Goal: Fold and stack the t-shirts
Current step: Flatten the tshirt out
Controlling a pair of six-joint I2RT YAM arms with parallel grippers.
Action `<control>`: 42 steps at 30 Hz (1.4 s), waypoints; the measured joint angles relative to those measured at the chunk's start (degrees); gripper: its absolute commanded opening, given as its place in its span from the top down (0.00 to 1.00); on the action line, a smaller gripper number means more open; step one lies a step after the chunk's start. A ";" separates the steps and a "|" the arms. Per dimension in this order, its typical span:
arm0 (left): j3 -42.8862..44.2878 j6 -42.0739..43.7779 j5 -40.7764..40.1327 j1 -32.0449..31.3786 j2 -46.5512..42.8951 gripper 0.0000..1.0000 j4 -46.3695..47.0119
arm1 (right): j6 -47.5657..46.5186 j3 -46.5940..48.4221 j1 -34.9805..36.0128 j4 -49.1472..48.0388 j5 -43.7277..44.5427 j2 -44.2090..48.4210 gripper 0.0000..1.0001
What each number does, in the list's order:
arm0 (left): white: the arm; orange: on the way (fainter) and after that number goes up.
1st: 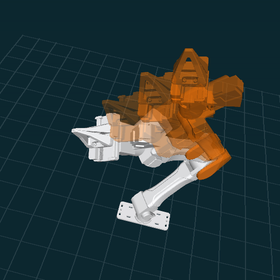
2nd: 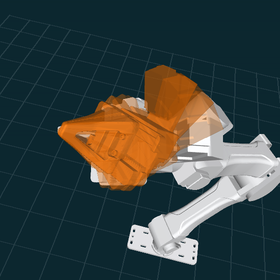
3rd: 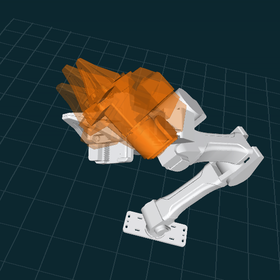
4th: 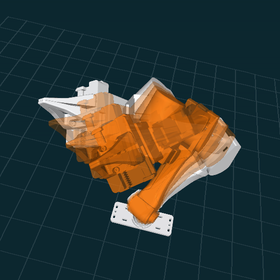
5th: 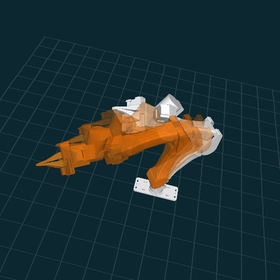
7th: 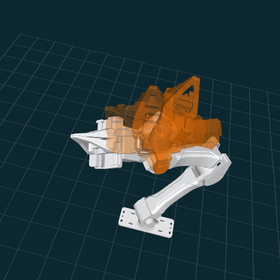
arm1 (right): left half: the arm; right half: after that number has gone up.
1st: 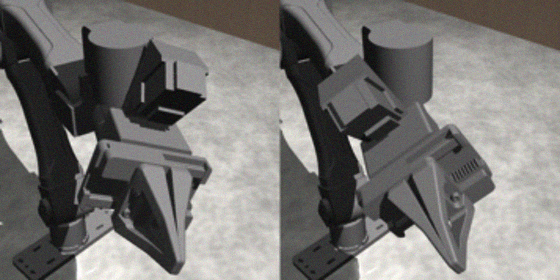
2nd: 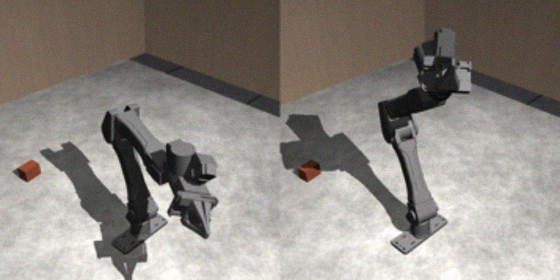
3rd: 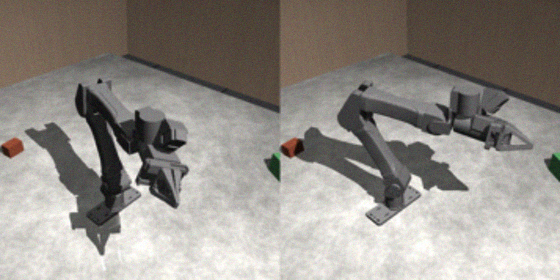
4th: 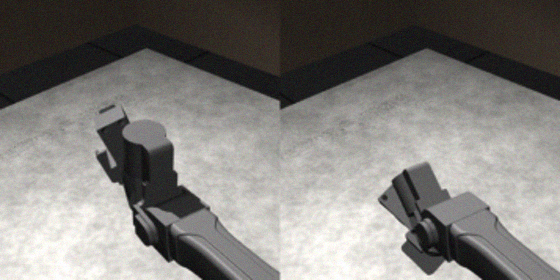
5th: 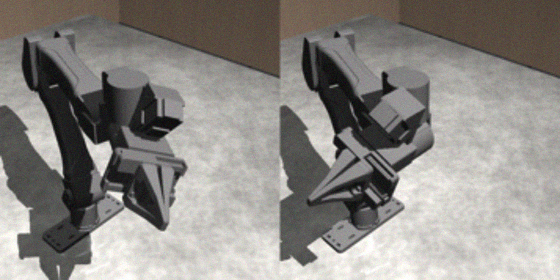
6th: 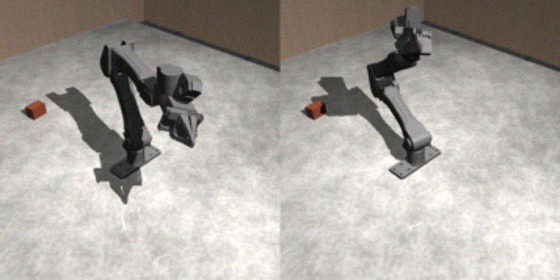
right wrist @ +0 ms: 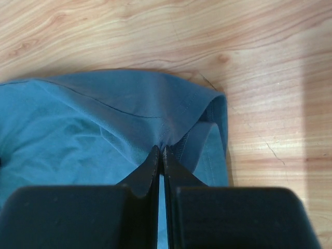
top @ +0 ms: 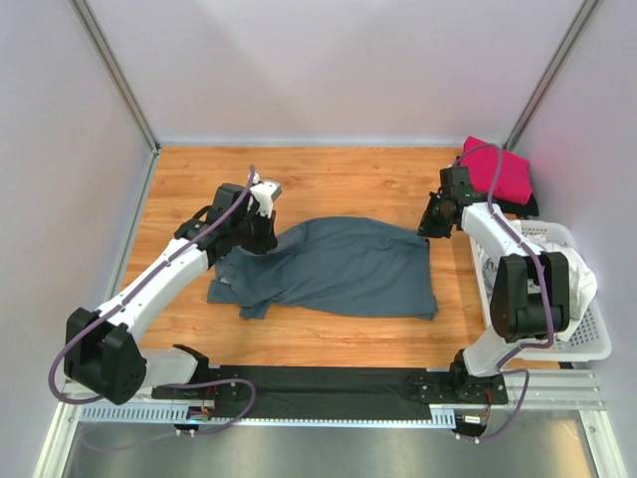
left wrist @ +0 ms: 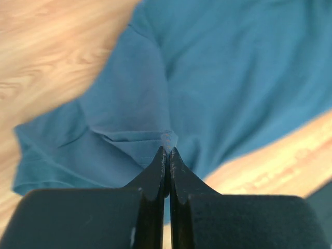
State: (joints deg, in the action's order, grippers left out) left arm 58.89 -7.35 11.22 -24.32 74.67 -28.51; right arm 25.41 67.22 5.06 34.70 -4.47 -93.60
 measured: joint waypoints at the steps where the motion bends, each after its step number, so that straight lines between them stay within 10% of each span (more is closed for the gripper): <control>1: -0.59 -0.33 1.03 -0.72 -1.46 1.00 -0.76 | 0.15 -0.11 0.00 0.26 0.04 0.00 1.00; 9: -2.19 -0.37 5.95 -9.27 -3.48 0.98 -6.54 | 0.70 -0.61 0.00 0.22 0.11 -0.46 1.00; 16: -3.21 0.00 -0.22 -12.66 -3.26 0.09 -13.18 | 0.76 -3.10 0.00 -0.02 0.09 -1.25 1.00; 29: 2.38 -8.09 -15.93 -12.68 4.68 0.14 -15.17 | 0.35 -1.73 0.07 1.18 1.11 -1.92 1.00; 42: -3.56 -32.52 -13.64 -12.83 3.34 0.28 -17.51 | -0.17 -0.55 0.07 3.41 1.57 -2.62 1.00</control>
State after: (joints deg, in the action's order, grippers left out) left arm 55.33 -39.88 -2.42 -37.15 78.02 -46.02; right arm 25.23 66.67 5.13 38.11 -2.90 -96.23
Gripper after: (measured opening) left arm 0.727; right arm 0.011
